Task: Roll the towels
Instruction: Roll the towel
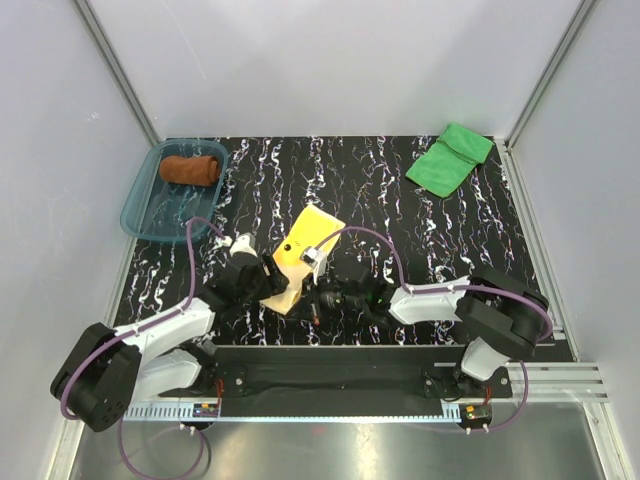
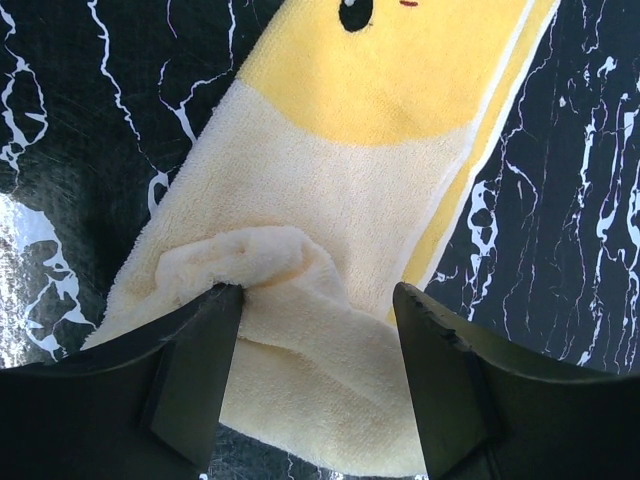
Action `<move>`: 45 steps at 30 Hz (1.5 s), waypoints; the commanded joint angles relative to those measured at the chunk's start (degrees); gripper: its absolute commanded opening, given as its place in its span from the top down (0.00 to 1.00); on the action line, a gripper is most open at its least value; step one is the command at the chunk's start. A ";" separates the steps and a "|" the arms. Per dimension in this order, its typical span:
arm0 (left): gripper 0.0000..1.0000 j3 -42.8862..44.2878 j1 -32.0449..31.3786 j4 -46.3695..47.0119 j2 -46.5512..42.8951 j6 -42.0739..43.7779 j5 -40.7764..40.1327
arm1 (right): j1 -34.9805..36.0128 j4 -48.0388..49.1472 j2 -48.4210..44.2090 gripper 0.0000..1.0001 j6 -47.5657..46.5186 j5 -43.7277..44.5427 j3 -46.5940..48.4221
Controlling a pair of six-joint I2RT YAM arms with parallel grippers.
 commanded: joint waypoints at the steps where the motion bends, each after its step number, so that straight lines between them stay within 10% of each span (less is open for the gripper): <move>1: 0.32 1.17 -0.43 -0.05 0.26 -0.95 2.11 | 0.44 3.44 0.07 1.00 0.19 0.50 1.57; 19: 0.31 2.66 -0.34 -9.27 -8.27 -2.17 -0.70 | -8.00 6.69 16.07 1.00 1.86 4.46 5.53; 28: 0.05 5.56 -0.34 -14.53 -17.05 -4.11 -3.24 | -10.29 9.95 21.18 1.00 4.50 2.09 6.05; 39: 0.16 -9.71 -0.51 -21.31 -31.73 -17.90 -1.67 | -10.20 6.00 18.46 1.00 2.92 1.47 8.86; 45: 0.17 -9.99 -0.51 -18.44 -24.11 -19.23 -2.03 | -10.20 4.24 18.98 1.00 2.65 1.12 10.01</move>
